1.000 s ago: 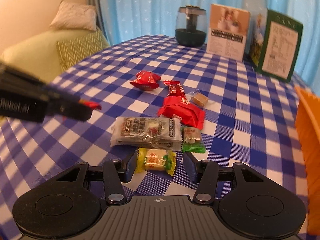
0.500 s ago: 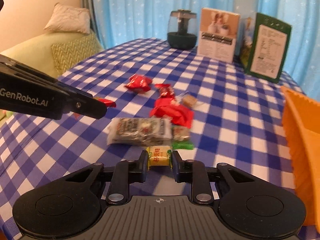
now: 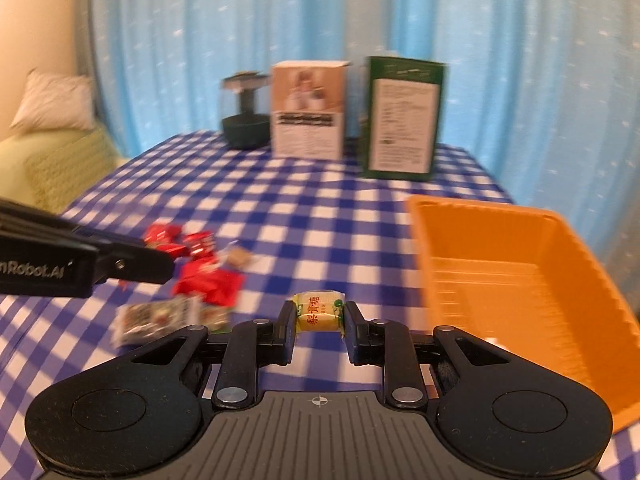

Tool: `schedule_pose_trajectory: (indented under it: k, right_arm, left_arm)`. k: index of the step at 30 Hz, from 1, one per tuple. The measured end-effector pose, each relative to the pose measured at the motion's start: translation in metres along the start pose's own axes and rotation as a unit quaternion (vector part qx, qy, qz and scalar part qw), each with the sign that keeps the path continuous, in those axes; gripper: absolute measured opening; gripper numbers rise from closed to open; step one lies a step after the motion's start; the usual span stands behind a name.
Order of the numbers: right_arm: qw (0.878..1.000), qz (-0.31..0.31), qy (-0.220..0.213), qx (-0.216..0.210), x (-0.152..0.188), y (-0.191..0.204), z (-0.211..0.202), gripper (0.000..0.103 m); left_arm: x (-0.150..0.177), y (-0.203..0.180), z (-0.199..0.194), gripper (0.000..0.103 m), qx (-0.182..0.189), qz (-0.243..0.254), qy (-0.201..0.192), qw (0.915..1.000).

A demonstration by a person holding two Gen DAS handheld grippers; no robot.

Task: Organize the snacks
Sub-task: 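Carry both candies into the orange tray and open both tools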

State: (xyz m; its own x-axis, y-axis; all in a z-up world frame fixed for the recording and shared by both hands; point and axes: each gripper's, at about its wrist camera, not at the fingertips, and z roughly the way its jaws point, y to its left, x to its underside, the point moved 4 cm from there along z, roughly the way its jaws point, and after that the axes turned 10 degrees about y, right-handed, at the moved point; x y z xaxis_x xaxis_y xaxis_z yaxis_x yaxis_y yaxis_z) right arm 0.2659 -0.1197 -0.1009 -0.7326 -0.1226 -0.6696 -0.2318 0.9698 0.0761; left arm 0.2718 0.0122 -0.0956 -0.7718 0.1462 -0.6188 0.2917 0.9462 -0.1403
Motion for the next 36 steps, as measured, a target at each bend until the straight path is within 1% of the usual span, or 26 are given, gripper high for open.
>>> schedule_pose_trajectory:
  k: [9,15,25,31,36]
  right_arm:
    - [0.996,0.068,-0.022,0.045,-0.012,-0.061,-0.029,0.025]
    - [0.993,0.095,-0.022,0.07,-0.015,-0.094,-0.043,0.025]
    - [0.988,0.12,-0.013,0.097,-0.008,-0.137,-0.059,0.025]
    - [0.982,0.156,-0.009,0.109,0.002,-0.165,-0.065,0.025]
    - [0.979,0.169,-0.003,0.111,0.006,-0.176,-0.065,0.025]
  left_arm:
    - [-0.022,-0.044,0.011,0.022,0.036,0.012,-0.012,0.9992]
    - [-0.033,-0.074,0.019,0.022,0.056,0.026,-0.014,0.998]
    - [-0.046,-0.115,0.034,0.022,0.086,0.042,-0.016,0.9953]
    - [-0.049,-0.131,0.043,0.022,0.096,0.049,-0.015,0.9941]
    - [-0.051,-0.14,0.049,0.022,0.102,0.054,-0.012,0.9932]
